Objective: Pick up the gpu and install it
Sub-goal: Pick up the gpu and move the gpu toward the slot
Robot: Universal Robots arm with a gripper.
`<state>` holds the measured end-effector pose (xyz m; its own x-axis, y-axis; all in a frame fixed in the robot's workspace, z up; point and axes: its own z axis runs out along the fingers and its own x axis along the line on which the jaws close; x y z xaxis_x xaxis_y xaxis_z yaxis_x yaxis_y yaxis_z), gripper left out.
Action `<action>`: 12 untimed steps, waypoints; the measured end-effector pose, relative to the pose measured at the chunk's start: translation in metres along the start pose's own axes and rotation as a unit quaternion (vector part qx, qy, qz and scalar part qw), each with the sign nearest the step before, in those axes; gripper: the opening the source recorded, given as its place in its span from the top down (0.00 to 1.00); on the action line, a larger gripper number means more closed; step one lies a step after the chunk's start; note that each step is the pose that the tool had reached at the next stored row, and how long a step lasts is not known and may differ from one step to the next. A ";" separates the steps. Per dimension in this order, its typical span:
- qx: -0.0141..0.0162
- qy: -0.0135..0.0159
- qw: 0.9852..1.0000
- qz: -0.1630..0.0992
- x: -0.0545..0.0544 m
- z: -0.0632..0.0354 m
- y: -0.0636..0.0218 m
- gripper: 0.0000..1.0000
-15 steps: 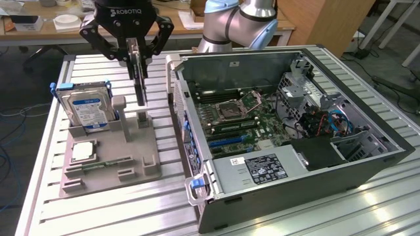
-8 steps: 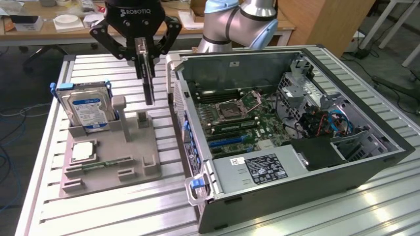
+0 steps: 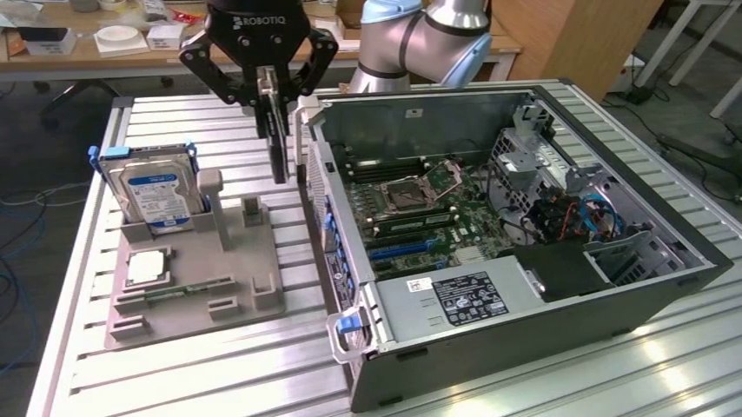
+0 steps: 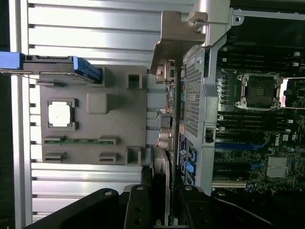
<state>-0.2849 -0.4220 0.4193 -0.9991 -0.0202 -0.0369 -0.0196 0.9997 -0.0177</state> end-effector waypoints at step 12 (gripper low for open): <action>0.000 -0.001 1.000 0.000 -0.016 0.0010 -0.0003 0.73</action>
<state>-0.2686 -0.4219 0.4189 -0.9991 -0.0201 -0.0386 -0.0195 0.9997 -0.0177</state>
